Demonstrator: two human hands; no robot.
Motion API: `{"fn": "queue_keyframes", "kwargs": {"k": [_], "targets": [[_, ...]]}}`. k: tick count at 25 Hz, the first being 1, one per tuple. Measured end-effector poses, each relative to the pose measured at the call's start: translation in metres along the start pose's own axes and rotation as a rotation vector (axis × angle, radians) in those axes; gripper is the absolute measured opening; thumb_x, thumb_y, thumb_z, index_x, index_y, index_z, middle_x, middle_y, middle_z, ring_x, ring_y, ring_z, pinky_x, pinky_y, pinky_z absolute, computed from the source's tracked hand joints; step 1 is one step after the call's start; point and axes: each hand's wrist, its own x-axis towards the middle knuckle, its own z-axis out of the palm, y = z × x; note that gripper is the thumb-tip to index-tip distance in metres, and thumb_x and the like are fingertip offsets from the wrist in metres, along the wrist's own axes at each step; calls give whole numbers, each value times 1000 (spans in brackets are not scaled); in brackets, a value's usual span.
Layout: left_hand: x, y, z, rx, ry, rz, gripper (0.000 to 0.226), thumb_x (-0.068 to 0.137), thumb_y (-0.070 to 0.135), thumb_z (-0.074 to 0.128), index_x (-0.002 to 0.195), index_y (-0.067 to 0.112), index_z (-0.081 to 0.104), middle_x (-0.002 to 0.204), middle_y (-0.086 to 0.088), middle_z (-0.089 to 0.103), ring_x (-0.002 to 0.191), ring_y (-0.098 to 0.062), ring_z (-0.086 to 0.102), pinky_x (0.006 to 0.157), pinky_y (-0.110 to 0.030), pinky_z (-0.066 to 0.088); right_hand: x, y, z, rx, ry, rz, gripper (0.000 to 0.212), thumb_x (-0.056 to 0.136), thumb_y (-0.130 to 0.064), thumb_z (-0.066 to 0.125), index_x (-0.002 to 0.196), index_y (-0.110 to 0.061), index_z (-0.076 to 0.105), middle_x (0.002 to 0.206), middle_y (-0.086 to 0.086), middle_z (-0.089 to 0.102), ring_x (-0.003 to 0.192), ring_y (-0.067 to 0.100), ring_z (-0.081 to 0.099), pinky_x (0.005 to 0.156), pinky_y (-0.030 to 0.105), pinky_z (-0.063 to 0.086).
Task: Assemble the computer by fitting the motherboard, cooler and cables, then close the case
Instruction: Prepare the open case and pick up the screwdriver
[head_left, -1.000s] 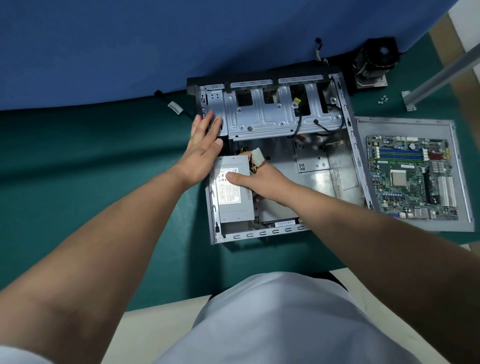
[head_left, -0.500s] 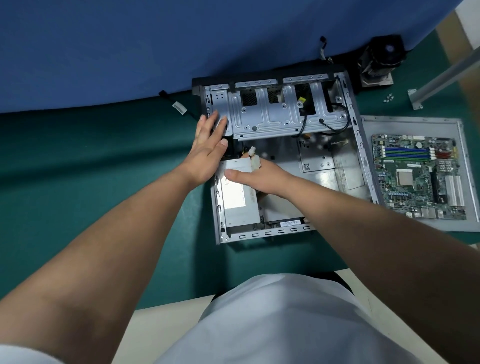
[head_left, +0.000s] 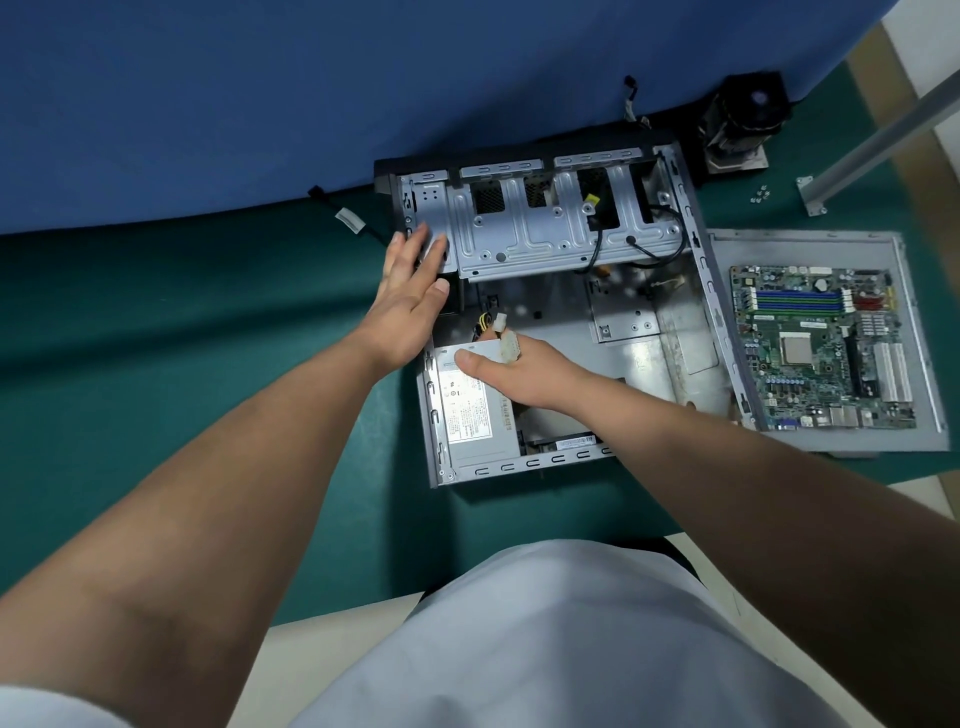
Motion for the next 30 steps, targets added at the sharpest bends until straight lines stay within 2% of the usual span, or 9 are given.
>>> {"fn": "queue_keyframes", "kwargs": {"k": [3,7,9,11,13,15,18,20,30], "targets": [[2,-2,0,37,2,2,54,112,36,31,164,34,16,170,20,-8,153,-3,-22,121,-32,-10,-4,-8,1,-63,-23,33,73,61,-96,46,102,-37,57,105,-10,62,100,13,58,89,30,44],[0,1,-1,281,-13,0,56,111,43,28,163,40,9,170,18,-14,154,-7,-23,127,-46,-3,-16,-9,1,-81,-154,73,113,70,-96,34,156,-23,33,156,0,44,143,20,41,120,43,32],[-8,5,2,520,76,40,57,110,44,28,164,36,10,171,11,-15,157,-13,-18,128,-51,-1,-26,1,-4,99,-77,60,78,86,-80,46,149,-34,42,150,-3,51,137,21,49,116,46,40],[-21,16,11,655,231,170,52,109,42,32,160,27,29,172,-1,13,159,-21,7,127,-48,7,-34,13,-16,288,67,59,43,93,-61,60,129,-38,57,133,-4,63,121,21,62,102,45,54],[-36,29,29,702,248,248,44,106,46,31,136,24,54,140,-4,60,136,-23,50,120,-43,19,-47,22,-35,132,130,18,61,89,-64,65,138,-31,53,135,-7,57,120,15,60,99,37,53],[-46,41,49,715,142,126,50,103,56,25,113,23,60,105,0,71,107,-22,65,118,-42,19,-63,34,-53,-232,184,-45,77,88,-72,58,144,-21,49,139,-5,51,115,13,57,96,33,49],[-51,47,68,825,126,16,60,98,66,25,106,18,59,103,-5,69,107,-26,63,123,-46,16,-92,50,-59,-653,177,-165,67,90,-83,26,116,-31,61,119,-7,64,94,12,61,65,27,41],[-55,47,72,860,153,3,57,97,64,26,105,17,57,103,-6,67,106,-27,63,124,-46,17,-103,62,-45,-879,154,-212,79,85,-88,8,106,-33,61,108,-8,66,92,18,64,63,31,37],[-56,49,73,852,202,36,50,97,58,25,101,18,56,99,-3,65,101,-24,62,119,-46,22,-105,76,-42,-1124,132,-446,68,79,-92,16,94,-30,39,97,0,65,80,32,65,66,37,36]]}}
